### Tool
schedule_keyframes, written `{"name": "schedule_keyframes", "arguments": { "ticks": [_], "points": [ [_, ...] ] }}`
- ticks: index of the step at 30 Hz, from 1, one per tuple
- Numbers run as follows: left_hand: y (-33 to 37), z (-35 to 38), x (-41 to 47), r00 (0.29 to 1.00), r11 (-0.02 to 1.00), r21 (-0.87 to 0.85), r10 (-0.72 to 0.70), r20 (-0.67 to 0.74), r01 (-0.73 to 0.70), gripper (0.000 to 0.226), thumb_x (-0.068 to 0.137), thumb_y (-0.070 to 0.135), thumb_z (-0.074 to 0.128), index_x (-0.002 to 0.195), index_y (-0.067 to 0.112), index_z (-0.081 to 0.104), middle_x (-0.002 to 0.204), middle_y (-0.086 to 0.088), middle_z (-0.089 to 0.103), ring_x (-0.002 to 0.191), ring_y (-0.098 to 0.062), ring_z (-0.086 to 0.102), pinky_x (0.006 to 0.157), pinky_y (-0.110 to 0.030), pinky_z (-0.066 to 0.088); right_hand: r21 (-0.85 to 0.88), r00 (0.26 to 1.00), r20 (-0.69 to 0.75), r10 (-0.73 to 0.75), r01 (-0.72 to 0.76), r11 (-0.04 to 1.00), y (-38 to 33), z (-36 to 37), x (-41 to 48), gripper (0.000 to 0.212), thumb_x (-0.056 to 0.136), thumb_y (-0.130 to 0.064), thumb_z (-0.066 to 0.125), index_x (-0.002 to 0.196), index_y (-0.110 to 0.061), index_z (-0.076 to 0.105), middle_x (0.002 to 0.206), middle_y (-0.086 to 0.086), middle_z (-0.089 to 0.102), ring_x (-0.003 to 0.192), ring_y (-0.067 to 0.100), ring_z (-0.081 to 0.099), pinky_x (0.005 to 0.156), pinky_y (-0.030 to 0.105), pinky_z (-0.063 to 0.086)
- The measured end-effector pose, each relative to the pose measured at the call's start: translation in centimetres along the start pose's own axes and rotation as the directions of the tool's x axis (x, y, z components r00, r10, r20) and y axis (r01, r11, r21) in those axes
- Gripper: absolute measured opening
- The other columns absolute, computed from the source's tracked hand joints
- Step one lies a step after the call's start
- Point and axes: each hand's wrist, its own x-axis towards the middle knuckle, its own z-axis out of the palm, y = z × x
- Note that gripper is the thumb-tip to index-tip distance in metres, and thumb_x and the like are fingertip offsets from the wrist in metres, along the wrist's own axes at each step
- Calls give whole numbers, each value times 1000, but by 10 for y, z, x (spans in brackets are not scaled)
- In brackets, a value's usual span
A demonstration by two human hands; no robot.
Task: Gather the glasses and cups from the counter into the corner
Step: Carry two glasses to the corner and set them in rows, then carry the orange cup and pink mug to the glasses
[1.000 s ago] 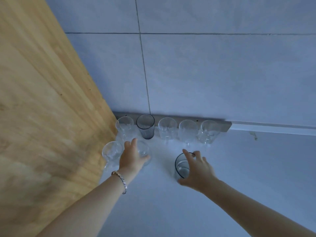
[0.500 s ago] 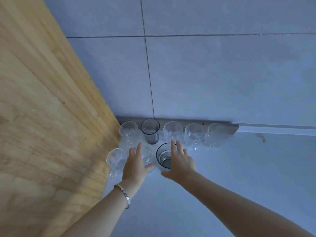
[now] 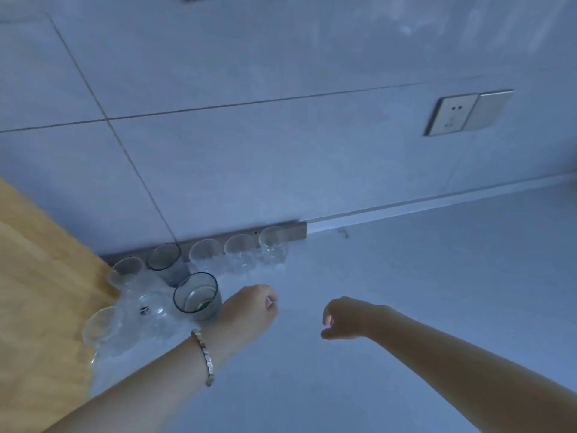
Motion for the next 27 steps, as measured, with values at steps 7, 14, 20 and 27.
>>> {"name": "schedule_keyframes", "arguments": {
  "ticks": [7,14,20,27],
  "points": [
    [200,92,12,930,943,136,262,256,-303,30,90,28,46,117,20,57,123,-1,62,113,-22,58,92,-27,44,250,930,-77,358,-330,910,207,31,-132,41,92,-35,51,130,-18,50,139,4,48,129,21,44,105,35,38],
    [412,212,-21,811,807,251,407,421,-535,32,89,30,48,118,20,55,128,-1,58,118,-21,55,94,-27,43,466,740,-122,661,-546,696,407,94,-308,35,94,-29,47,125,-14,54,133,5,51,120,26,52,94,32,44],
    [570,298,-52,758,740,266,472,450,-618,27,88,29,49,111,19,60,123,-3,62,113,-23,58,93,-29,46,553,596,-70,800,-645,528,540,145,-432,36,93,-29,50,127,-15,53,134,7,52,121,26,52,94,29,43],
    [688,365,-61,718,720,216,518,464,-659,18,87,26,49,99,20,62,113,-4,66,102,-25,62,86,-29,48,618,520,-19,854,-666,419,645,181,-496,37,91,-27,51,127,-16,54,131,6,56,119,26,54,89,27,43]
  ]
}}
